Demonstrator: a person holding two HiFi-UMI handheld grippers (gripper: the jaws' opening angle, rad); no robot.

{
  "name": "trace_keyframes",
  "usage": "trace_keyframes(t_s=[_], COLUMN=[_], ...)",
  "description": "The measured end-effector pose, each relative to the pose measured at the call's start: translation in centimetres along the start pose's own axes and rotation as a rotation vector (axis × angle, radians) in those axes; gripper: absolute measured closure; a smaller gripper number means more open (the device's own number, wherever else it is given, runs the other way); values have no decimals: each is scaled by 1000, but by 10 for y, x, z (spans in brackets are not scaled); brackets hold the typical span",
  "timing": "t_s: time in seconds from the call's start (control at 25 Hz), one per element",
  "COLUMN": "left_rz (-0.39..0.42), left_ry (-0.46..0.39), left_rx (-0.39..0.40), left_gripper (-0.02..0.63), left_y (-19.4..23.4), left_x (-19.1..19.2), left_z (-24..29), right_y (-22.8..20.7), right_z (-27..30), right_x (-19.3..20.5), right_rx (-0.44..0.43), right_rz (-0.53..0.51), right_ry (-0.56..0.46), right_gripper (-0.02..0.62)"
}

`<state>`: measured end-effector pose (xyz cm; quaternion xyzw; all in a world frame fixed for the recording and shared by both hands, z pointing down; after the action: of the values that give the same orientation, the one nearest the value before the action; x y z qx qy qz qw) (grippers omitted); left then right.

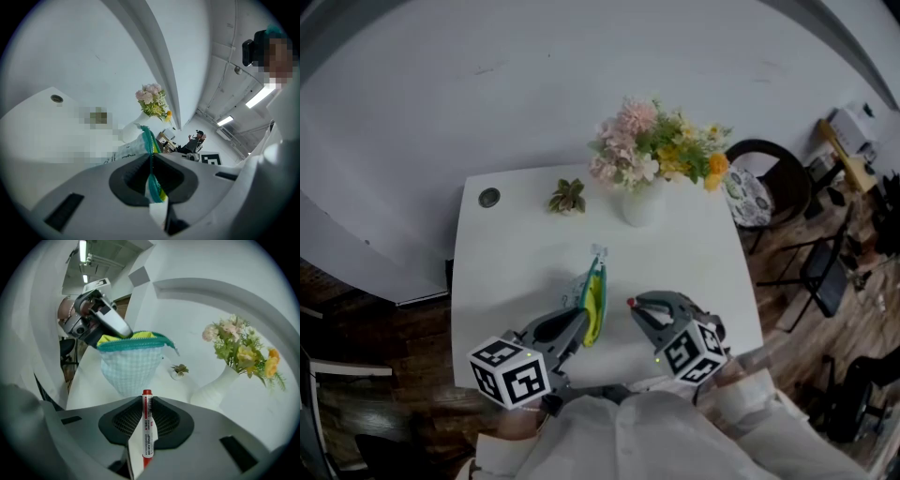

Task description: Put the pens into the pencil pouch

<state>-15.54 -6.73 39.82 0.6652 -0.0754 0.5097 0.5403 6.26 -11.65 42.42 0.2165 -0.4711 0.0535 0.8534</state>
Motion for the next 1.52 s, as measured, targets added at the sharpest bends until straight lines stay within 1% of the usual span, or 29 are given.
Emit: trace_keyframes(t_s=[0.16, 0.32, 0.48, 0.64, 0.8, 1.0, 1.12, 1.28, 1.52], left_rz=[-5, -10, -20, -25, -28, -32, -35, -35, -44], left_ry=[1, -1, -1, -9, -10, -14, -13, -14, -22], left_rx=[11, 19, 32, 30, 32, 30, 35, 42, 37], left_gripper=[581, 581, 581, 581, 581, 581, 581, 581, 581], left_y=[2, 3, 4, 6, 7, 6, 6, 5, 9], left_x=[0, 0, 0, 0, 0, 0, 0, 0, -3], left_z=[-1, 0, 1, 0, 0, 2, 3, 4, 4], right_y=[-12, -20, -28, -39, -45, -50, -54, -56, -55], right_z=[-12, -20, -27, -31, -29, -24, -22, -17, -11], right_x=[-36, -59, -85, -104, -119, -136, -145, -146, -142], right_rx=[84, 163, 171, 192, 220, 222, 209, 198, 193], right_rz=[87, 233, 368, 403, 485, 501, 520, 545, 545], right_ry=[-75, -220, -406, -545, -649, -744, -791, -812, -818], right_gripper=[529, 529, 529, 529, 529, 529, 529, 529, 529])
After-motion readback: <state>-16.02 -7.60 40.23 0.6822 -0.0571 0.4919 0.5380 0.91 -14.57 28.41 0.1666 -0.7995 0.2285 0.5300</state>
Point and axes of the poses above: the fingertips, and each gripper's own axes: z forward along the fingers, y to its left, x out of its underside, the point moved 10 cm from there along -z, backward along the fingers, and after that the axes turned 14 degrees about -y, right-handed, at the moved point
